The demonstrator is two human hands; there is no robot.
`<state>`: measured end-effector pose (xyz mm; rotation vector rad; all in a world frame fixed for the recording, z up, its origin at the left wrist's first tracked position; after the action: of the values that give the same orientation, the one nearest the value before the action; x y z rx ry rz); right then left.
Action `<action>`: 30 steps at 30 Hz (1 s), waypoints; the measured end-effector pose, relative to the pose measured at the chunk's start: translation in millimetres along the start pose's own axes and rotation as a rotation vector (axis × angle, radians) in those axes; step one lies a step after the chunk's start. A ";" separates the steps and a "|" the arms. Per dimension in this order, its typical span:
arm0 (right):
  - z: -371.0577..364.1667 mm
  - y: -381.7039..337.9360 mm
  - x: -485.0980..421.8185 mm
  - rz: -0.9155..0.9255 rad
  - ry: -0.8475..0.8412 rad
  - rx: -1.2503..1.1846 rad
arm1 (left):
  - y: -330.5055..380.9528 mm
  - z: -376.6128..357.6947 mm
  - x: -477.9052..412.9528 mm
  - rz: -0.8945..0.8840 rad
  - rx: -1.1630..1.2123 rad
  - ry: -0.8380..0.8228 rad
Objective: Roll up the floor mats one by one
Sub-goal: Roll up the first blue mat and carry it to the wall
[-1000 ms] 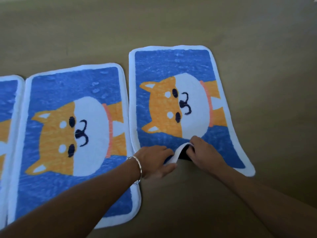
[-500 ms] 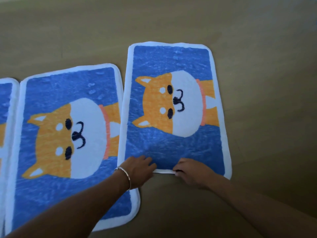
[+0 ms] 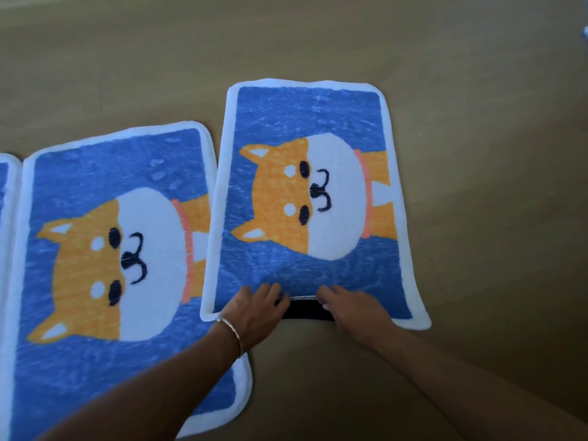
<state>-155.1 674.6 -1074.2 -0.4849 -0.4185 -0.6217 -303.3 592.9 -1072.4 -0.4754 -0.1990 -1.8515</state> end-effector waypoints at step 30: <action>2.5 31.7 1.0 -0.121 -0.105 -0.252 | -18.8 2.2 -23.1 0.161 0.439 -0.198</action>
<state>-134.8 698.0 -1081.3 -0.7386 -0.4745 -0.7726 -314.4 620.0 -1078.2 -0.3538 -0.6657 -1.5447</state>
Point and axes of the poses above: each hand's wrist, its own x-axis away from the middle knuckle, its own z-axis out of the back of the hand, y = z × x, the point moved 4 cm from there along -x, towards the middle knuckle, and after that the axes turned 2 degrees about -y, right-handed, at the moved point
